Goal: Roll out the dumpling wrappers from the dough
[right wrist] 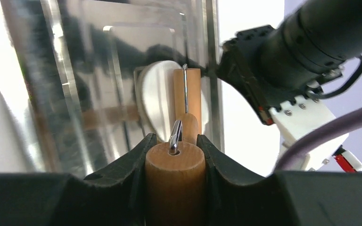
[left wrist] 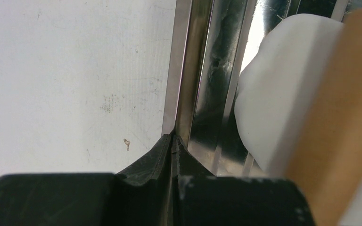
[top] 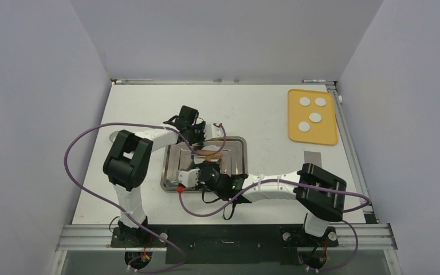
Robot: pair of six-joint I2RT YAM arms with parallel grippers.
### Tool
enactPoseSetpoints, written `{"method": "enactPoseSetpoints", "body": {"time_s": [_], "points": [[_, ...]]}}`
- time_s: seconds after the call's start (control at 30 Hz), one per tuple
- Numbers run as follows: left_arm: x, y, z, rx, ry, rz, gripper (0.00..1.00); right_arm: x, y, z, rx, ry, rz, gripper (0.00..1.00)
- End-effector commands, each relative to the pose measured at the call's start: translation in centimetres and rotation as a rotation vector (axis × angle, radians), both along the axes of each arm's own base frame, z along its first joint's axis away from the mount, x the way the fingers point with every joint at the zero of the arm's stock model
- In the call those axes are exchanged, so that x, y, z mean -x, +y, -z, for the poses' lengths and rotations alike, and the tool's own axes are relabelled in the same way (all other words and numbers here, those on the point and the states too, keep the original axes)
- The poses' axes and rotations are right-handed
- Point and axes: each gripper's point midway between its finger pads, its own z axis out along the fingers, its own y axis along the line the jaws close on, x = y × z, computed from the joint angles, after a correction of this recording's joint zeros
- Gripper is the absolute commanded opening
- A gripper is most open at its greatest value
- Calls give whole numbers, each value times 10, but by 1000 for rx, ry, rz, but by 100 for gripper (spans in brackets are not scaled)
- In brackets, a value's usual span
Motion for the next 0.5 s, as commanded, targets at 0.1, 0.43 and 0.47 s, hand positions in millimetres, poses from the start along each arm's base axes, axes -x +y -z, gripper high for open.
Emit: {"method": "enactPoseSetpoints", "body": {"time_s": [0.1,0.43,0.47], "points": [[52,20,48,-94,234,-2,0,-13,-20,58,110,148,71,8],[52,20,48,-92,231,-1,0,77,-37,101,203,409,-42,8],[52,20,48,-91,232,-1,0,70,-37,101,197,405,-34,8]]}}
